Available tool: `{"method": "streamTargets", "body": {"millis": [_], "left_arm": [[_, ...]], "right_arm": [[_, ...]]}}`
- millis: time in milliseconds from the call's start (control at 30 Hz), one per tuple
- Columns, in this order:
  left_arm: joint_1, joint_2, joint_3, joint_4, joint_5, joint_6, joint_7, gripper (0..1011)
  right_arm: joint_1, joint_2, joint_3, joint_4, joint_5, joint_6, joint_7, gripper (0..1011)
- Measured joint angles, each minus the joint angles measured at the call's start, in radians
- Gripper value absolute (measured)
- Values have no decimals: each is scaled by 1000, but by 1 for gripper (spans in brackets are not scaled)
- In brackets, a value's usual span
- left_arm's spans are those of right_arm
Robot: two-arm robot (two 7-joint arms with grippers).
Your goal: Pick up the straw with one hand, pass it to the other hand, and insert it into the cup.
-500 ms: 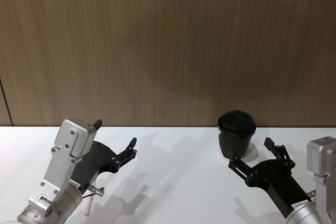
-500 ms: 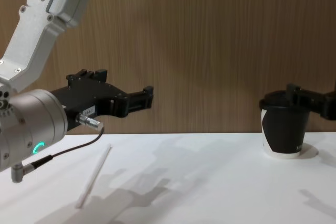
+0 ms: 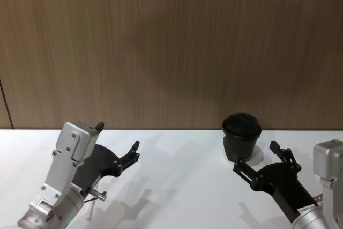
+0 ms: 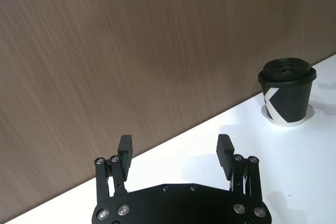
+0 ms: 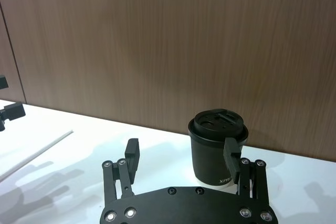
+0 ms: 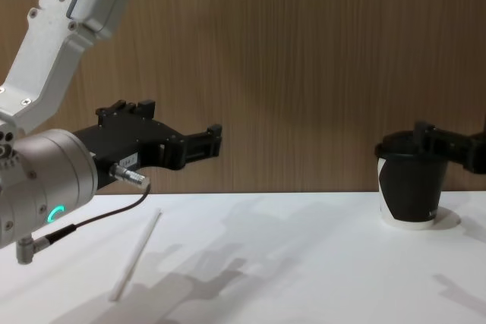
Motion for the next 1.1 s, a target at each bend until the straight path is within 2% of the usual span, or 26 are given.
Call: {"method": "streamTargets", "body": {"millis": [1100], "left_arm": [[0,0,0,0,0,0,0,1003]], "right_arm": [[0,0,0,0,0,0,0,1001]]}}
